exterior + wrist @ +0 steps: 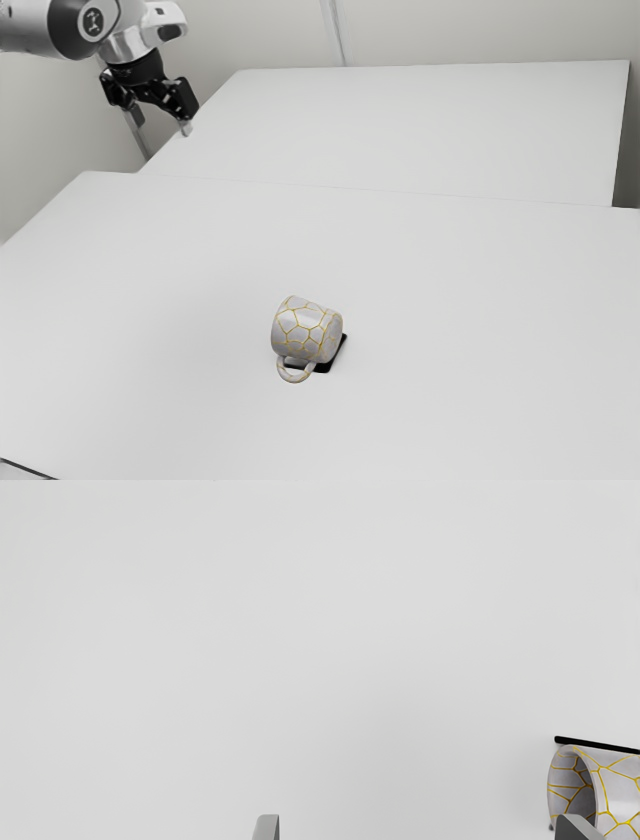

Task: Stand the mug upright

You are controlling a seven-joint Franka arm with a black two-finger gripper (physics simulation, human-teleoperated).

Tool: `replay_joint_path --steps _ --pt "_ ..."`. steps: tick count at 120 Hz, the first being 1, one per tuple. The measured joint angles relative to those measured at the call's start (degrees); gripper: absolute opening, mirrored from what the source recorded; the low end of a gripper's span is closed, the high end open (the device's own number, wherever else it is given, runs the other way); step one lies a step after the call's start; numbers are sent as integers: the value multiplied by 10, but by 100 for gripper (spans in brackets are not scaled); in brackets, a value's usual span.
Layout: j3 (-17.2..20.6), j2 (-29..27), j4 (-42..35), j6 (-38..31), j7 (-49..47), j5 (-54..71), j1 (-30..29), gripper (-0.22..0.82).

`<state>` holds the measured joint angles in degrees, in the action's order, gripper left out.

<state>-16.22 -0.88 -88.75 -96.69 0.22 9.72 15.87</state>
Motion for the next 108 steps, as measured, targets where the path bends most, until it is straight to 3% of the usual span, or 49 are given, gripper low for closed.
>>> replay_joint_path --steps 31,42,83,108 --pt "0 -4 -16 -3 -9 -6 14 60" --pt "-2 -3 -40 -2 -12 -66 7 60" --pt "-9 23 -196 -4 -19 -344 -75 60" --pt "-11 85 -225 -5 -21 -440 -136 60"
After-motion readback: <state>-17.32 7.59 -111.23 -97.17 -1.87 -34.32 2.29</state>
